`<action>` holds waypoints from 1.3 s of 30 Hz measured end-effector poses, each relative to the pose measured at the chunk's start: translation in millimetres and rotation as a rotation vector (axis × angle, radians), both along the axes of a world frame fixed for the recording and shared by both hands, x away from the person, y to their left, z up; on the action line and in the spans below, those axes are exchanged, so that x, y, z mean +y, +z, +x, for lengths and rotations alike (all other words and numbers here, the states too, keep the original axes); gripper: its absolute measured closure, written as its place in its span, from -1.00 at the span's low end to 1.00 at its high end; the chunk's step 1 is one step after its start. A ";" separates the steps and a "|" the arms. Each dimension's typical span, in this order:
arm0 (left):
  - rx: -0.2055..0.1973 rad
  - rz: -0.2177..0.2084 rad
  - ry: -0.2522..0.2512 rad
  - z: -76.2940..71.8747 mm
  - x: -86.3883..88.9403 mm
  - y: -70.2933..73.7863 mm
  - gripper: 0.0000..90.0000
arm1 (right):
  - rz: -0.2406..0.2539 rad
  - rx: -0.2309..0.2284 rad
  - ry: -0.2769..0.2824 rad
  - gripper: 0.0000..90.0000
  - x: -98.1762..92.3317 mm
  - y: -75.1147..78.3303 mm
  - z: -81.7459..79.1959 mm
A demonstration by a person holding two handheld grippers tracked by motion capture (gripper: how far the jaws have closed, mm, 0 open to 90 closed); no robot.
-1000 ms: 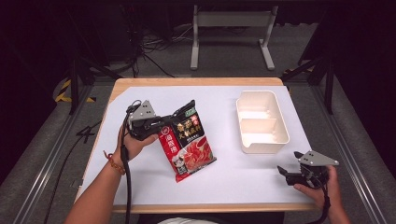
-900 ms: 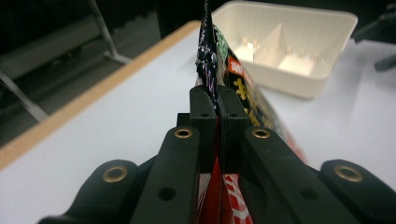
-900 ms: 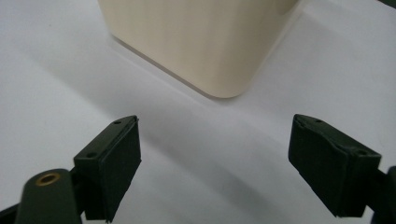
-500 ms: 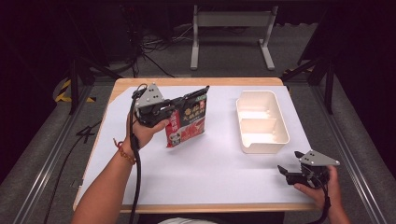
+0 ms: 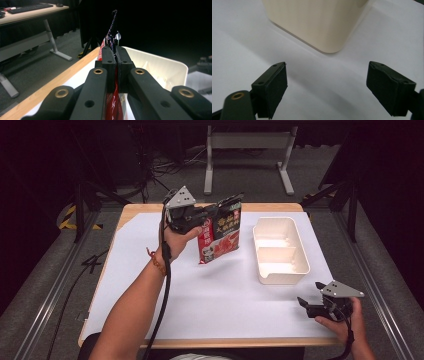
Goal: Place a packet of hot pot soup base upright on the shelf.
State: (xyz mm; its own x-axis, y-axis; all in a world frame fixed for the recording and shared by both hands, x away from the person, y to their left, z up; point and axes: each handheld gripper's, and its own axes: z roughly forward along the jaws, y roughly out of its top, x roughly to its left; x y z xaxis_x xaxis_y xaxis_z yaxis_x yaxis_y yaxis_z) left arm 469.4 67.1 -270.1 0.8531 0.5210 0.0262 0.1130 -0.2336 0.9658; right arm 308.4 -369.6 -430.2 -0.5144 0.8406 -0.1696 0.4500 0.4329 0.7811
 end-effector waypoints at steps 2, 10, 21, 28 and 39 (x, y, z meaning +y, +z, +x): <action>0.002 -0.014 -0.011 4.6 -6.6 3.0 0.95 | 0.010 0.001 0.003 -0.63 -0.3 0.0 0.0; -0.022 -0.010 -0.019 18.1 -41.0 10.5 0.95 | 0.006 0.005 -0.001 -0.63 -0.7 -1.5 0.4; -0.016 -0.085 -0.093 35.9 -92.3 15.7 0.95 | 0.021 0.009 0.005 -0.63 -2.2 -2.7 1.3; -0.006 -0.103 -0.119 43.2 -117.3 14.7 0.95 | 0.031 0.004 0.008 -0.63 -2.9 -1.7 1.3; 0.010 -0.118 -0.137 51.1 -153.9 5.9 0.95 | 0.034 0.001 0.012 -0.63 -3.5 -1.2 1.2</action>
State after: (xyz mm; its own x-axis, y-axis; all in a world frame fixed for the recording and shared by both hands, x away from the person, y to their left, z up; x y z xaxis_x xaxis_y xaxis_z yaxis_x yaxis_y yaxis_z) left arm 520.5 -86.8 -264.2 0.9164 0.3984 -0.0374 0.0977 -0.1322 0.9864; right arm 309.6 -373.1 -431.4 -0.5248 0.8395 -0.1408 0.4453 0.4117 0.7951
